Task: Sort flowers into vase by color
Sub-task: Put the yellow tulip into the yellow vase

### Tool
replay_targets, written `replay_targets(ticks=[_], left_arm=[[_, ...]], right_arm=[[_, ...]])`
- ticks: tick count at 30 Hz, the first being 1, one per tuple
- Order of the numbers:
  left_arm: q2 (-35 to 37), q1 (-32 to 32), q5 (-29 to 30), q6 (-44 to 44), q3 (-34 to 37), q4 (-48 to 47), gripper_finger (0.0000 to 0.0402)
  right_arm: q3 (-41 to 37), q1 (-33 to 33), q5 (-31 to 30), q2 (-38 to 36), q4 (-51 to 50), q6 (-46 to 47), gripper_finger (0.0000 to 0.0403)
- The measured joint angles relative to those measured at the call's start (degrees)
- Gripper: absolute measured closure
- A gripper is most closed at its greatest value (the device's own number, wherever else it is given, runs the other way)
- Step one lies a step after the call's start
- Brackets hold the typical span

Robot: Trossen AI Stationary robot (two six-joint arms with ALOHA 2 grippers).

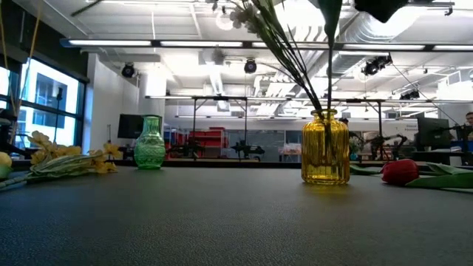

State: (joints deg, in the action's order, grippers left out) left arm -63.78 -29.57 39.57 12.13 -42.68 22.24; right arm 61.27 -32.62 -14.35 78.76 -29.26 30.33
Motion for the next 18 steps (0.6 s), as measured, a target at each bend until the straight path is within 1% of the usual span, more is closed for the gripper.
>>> replay_targets(ticks=[3,6,11,13,17,18], left_arm=[[2.06,-1.56,-0.07,0.08,0.00,-0.98,0.0401],[3.55,-2.93,0.05,0.12,0.00,-2.90,0.0401],[3.48,-4.86,3.06,0.08,0.00,-4.90,0.0401],[3.04,-5.31,4.59,0.10,0.00,-4.97,0.0401],[2.65,-5.81,6.00,0.07,0.00,-5.61,0.0401],[2.65,-5.81,6.01,-0.05,0.00,-5.88,0.0401]], right_arm=[[-0.09,0.09,-0.78,0.00,-5.18,4.76,0.0192],[-1.75,1.14,-3.12,0.00,-6.35,6.89,0.0192],[-2.24,5.39,-9.45,0.04,-5.32,6.29,0.0192],[-2.29,7.44,-9.37,0.10,-3.00,4.25,0.0192],[-2.29,11.50,-4.80,0.11,4.71,-0.87,0.0192],[-2.29,12.45,-4.48,0.11,6.52,-1.80,0.0194]])
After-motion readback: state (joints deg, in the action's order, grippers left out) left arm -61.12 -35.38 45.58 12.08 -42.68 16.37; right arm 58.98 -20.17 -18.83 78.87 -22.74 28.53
